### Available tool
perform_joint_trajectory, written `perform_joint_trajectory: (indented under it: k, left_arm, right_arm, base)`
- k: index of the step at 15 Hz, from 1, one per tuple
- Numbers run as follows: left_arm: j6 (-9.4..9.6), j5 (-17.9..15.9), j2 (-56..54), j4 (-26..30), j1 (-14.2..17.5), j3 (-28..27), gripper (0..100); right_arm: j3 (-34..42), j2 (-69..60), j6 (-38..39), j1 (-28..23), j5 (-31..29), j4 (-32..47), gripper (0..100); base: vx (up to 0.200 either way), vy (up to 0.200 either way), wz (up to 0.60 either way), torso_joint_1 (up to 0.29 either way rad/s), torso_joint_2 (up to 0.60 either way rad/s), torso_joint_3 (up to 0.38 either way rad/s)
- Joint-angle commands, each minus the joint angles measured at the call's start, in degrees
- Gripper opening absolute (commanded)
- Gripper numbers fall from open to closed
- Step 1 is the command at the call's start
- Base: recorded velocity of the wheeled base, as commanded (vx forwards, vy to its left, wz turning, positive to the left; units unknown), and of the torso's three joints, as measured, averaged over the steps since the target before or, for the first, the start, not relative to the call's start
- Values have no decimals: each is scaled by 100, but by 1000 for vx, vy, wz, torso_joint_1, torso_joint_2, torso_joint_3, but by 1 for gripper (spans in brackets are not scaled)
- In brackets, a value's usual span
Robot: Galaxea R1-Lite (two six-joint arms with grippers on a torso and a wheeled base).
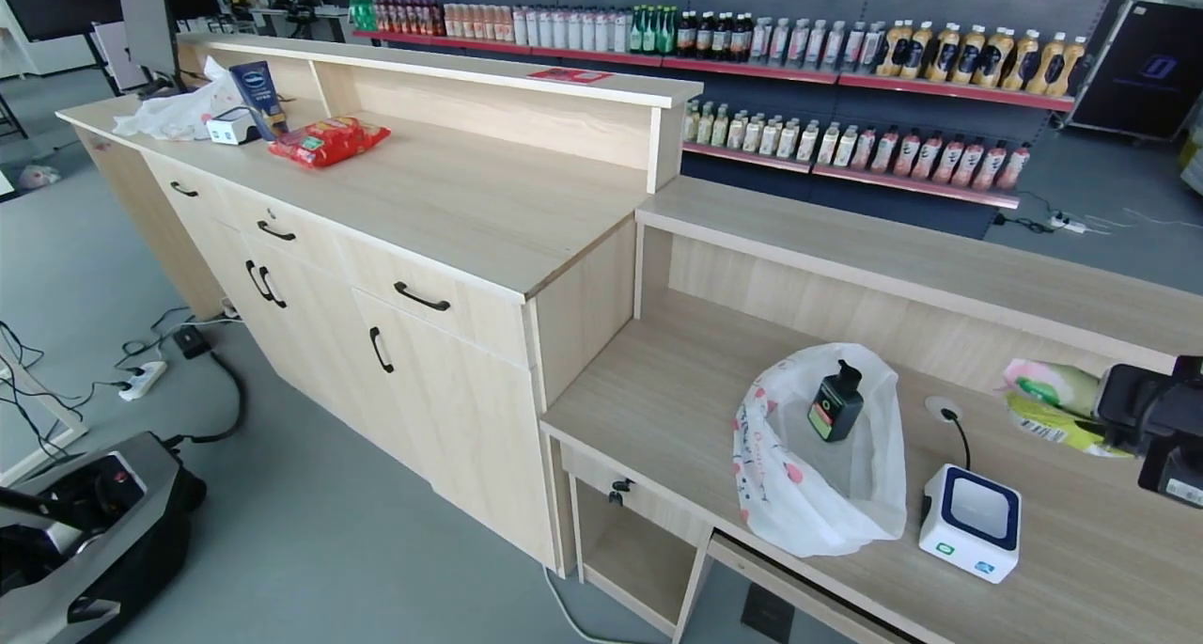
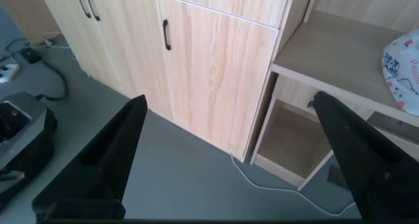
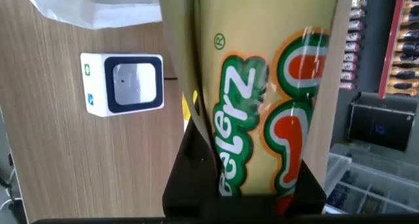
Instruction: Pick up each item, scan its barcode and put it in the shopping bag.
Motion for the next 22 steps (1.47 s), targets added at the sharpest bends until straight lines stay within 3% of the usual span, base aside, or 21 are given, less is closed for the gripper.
perform_joint_trajectory:
  k: [1, 8, 12, 15, 22]
  left_arm:
    - [0, -1, 6, 0, -2, 0, 100]
    - [-9, -1, 6, 0, -2, 0, 100]
    - [-9, 8, 6, 0, -2, 0, 100]
    - [-9, -1, 6, 0, -2, 0, 100]
    - [0, -1, 6, 0, -2, 0, 100]
  right_arm:
    - [161, 491, -298, -267, -10, -144, 0]
    - [222, 1335, -1019, -636, 105, -1128, 0]
    - [222, 2108, -1071, -574, 913, -1489, 0]
    - [240, 2512, -1159, -592, 975, -2130, 0]
    - [222, 2838, -1634, -671, 975, -2130, 0]
  base:
    - [0, 0, 0, 0, 0, 0]
    - [0, 0, 0, 0, 0, 0]
    - [0, 0, 0, 0, 0, 0]
    - [0, 0, 0, 0, 0, 0]
    - [0, 0, 0, 0, 0, 0]
